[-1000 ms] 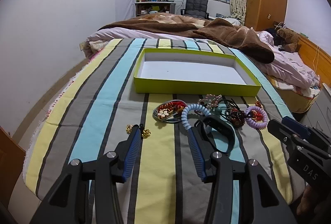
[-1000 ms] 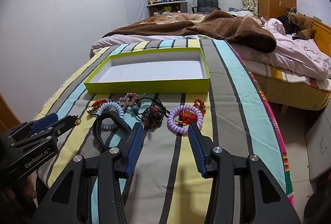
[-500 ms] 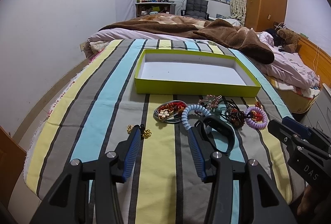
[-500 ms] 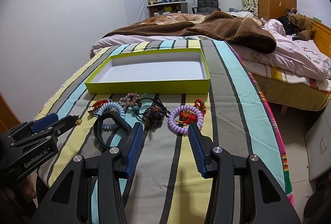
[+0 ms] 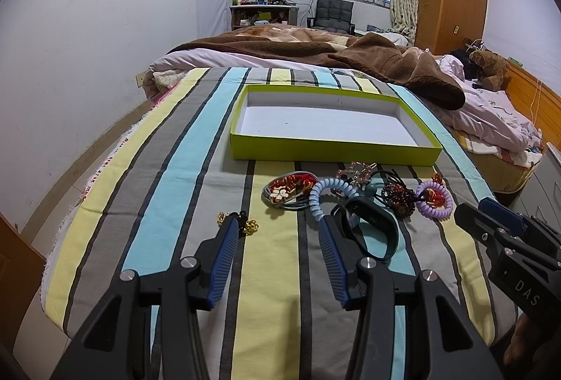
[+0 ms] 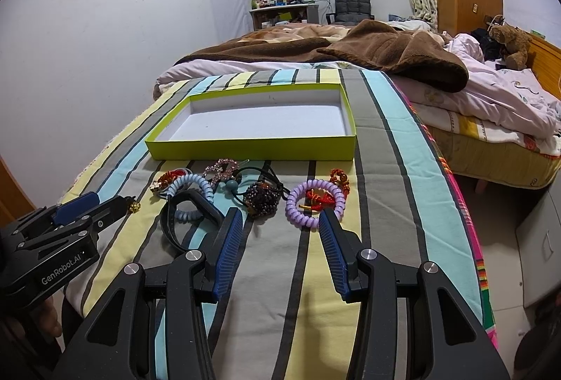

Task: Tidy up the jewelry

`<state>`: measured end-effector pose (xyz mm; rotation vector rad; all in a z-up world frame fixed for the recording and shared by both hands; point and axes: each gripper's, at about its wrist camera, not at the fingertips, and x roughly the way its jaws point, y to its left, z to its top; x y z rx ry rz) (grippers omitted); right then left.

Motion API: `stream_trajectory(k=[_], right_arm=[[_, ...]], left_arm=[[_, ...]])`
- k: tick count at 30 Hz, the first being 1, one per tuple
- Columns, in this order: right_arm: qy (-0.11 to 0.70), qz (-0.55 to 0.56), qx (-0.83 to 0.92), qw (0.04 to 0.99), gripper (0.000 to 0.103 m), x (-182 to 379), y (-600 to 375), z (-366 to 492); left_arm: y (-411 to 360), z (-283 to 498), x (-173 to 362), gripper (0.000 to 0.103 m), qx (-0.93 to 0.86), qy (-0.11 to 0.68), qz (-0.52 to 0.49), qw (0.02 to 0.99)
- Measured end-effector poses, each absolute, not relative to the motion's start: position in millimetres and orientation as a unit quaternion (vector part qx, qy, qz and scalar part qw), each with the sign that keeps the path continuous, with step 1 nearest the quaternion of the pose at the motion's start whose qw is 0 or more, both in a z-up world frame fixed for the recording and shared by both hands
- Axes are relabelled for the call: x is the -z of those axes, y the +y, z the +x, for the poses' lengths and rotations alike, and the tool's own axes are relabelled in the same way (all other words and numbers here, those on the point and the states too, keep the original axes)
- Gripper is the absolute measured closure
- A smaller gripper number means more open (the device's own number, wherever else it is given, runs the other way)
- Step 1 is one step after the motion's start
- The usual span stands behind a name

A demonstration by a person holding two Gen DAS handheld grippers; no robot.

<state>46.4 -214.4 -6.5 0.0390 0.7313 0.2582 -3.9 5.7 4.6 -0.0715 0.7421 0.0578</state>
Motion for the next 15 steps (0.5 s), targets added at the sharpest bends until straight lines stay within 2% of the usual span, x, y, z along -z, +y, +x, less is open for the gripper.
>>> stream_trajectory(k=[15], right_arm=[[0.355, 0.019, -0.126, 0.926, 0.057, 3.7, -213.6, 44.9]], left_arm=[[5.2, -3.8, -3.7, 0.053, -0.027, 0.362, -0.033, 0.931]])
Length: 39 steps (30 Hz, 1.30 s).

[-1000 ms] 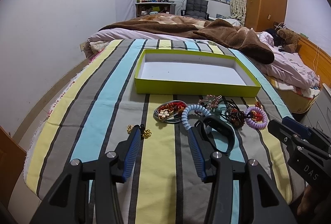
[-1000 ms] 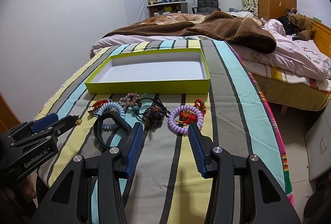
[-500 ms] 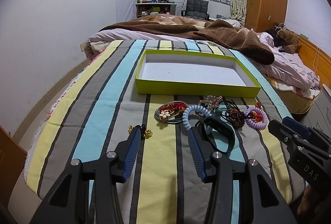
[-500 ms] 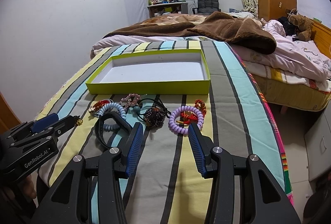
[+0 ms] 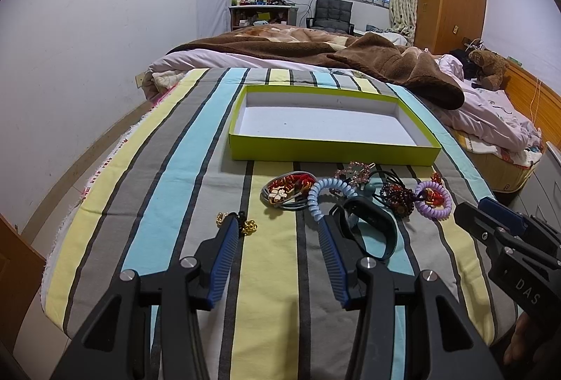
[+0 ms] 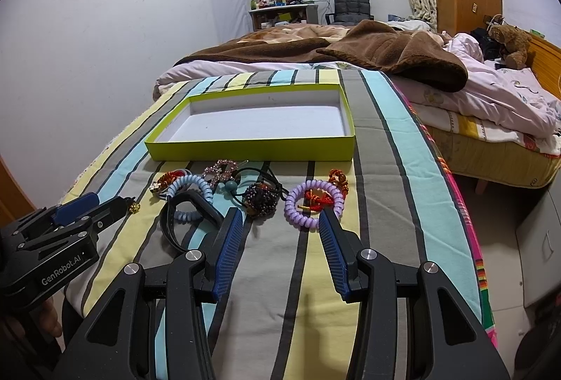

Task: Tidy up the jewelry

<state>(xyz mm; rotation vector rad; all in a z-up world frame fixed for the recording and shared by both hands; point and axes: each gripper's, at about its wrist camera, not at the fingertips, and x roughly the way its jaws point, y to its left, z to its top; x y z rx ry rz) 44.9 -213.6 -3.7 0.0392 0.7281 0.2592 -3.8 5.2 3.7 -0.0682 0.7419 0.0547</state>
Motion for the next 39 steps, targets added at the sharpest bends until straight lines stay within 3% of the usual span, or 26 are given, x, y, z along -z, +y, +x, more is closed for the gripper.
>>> stream_trajectory(k=[33, 39], right_arm=[[0.383, 0.036, -0.211, 0.899, 0.057, 25.6, -195.2, 63.4], [0.395, -0.005, -0.246, 0.885, 0.057, 32.5, -173.0, 75.5]], left_arm=[[48.6, 5.2, 7.6, 0.053, 0.004, 0.389, -0.082, 0.918], [64.2, 4.4, 13.4, 0.053, 0.006, 0.396, -0.094, 0.914]])
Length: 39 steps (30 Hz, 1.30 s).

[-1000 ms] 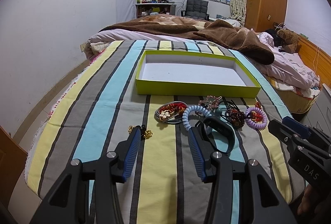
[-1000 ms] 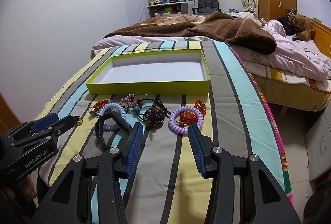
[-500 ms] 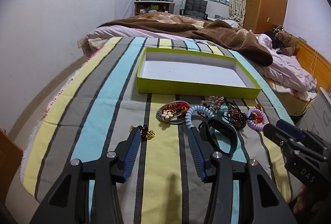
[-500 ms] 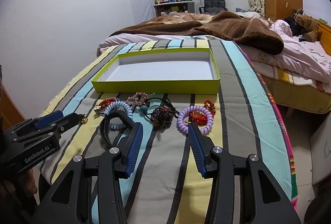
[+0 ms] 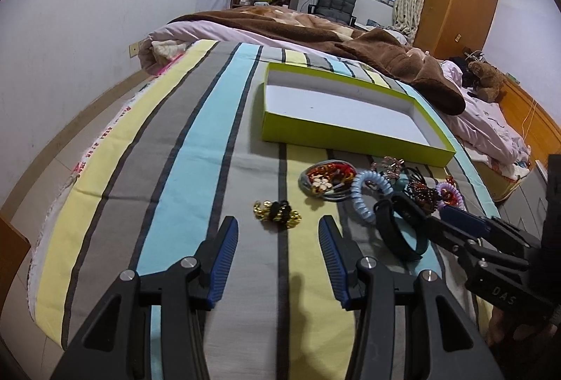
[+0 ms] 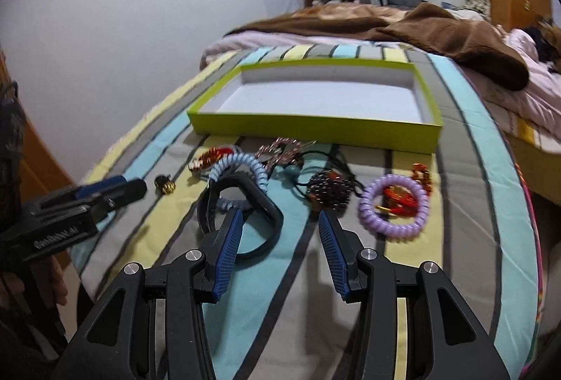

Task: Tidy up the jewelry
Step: 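Grasp the gold-and-black brooch with the left tool while the right tool grasps the black band bracelet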

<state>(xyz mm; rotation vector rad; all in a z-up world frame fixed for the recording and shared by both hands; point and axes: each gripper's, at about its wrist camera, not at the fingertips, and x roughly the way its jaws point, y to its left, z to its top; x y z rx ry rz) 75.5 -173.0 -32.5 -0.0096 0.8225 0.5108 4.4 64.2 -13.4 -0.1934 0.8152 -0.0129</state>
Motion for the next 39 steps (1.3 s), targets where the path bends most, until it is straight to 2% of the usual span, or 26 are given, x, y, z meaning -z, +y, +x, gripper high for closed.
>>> stream_trajectory(k=[9, 16, 18, 22, 27, 39], right_arm=[[0.407, -0.050, -0.270, 0.871, 0.057, 42.1, -150.5, 90.2], [0.418, -0.041, -0.281, 0.863, 0.057, 47.2, -149.7, 96.4], [0.418, -0.040, -0.278, 0.864, 0.078, 47.1, -151.1, 95.8], [0.418, -0.036, -0.277, 0.865, 0.081, 46.9, -154.0, 94.3], [0.418, -0.015, -0.270, 0.867, 0.090, 45.4, -162.1, 93.3], [0.395, 0.018, -0.256, 0.882, 0.090, 25.1, -178.1, 88.8]], left_arm=[[76.0, 9.3, 21.6, 0.053, 0.007, 0.409, -0.097, 0.907], [79.1, 13.3, 26.4, 0.053, 0.011, 0.417, -0.101, 0.903], [77.9, 15.1, 27.6, 0.053, 0.012, 0.419, -0.098, 0.903], [74.0, 17.7, 28.4, 0.053, 0.016, 0.422, -0.096, 0.901], [68.1, 20.9, 30.2, 0.053, 0.015, 0.426, -0.089, 0.900], [62.8, 37.6, 32.5, 0.054, 0.006, 0.429, -0.072, 0.900]])
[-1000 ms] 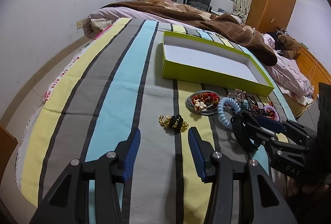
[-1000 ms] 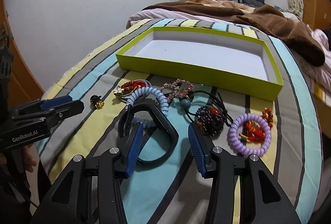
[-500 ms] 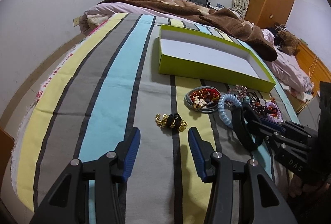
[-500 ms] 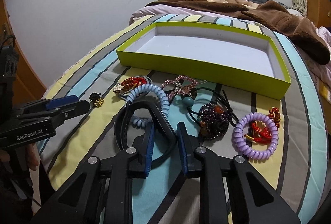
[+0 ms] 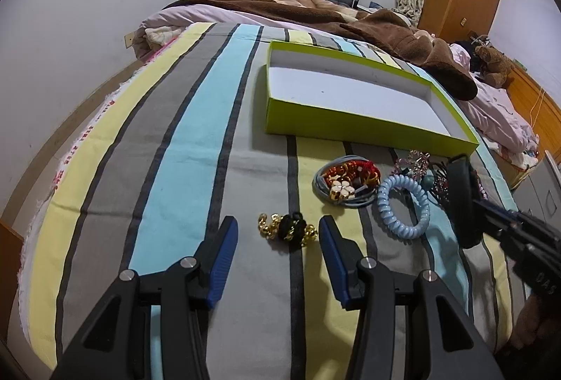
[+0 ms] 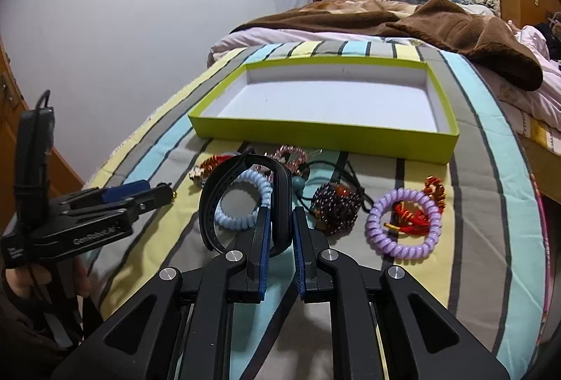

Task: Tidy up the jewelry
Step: 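Grasp the gold-and-black brooch with the left tool while the right tool grasps the black band bracelet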

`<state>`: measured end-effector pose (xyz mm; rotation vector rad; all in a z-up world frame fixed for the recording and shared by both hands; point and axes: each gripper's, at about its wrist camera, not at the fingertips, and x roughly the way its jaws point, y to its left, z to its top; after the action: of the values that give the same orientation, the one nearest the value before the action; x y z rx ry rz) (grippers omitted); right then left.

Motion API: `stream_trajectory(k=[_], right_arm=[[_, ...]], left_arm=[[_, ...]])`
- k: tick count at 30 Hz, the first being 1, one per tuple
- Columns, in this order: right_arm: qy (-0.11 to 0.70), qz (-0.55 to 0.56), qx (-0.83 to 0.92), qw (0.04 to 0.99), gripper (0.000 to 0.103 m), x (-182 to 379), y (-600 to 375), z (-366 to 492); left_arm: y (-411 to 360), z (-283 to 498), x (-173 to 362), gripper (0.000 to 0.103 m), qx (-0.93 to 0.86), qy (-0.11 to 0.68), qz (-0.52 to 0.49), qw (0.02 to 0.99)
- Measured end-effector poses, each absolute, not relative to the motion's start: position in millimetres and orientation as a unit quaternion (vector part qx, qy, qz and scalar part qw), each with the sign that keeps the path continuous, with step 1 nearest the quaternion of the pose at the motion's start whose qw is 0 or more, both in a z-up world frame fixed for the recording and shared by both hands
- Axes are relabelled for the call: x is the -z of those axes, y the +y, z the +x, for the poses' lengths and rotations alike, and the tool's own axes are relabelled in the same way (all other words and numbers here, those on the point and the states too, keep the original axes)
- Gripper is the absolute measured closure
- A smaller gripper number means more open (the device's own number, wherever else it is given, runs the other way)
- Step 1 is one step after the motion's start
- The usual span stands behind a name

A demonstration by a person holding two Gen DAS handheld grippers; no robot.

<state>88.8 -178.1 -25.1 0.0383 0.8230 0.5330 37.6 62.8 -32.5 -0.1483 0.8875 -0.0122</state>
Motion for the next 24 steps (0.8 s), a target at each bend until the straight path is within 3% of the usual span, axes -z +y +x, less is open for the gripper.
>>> stream_trajectory(k=[5, 12, 24], right_arm=[[0.392, 0.020, -0.249, 0.885, 0.090, 21.3, -180.9, 89.8], [0.389, 0.015, -0.242, 0.889, 0.090, 18.6, -183.5, 90.1], [0.382, 0.020, -0.230, 0.895, 0.090, 9.5, -192.3, 96.0]], left_arm=[[57.3, 39.0, 32.6, 0.067, 0.008, 0.428, -0.051, 0.902], [55.6, 40.1, 31.0, 0.074, 0.011, 0.430, -0.042, 0.902], [60.3, 42.3, 9.6, 0.074, 0.019, 0.405, -0.043, 0.913]])
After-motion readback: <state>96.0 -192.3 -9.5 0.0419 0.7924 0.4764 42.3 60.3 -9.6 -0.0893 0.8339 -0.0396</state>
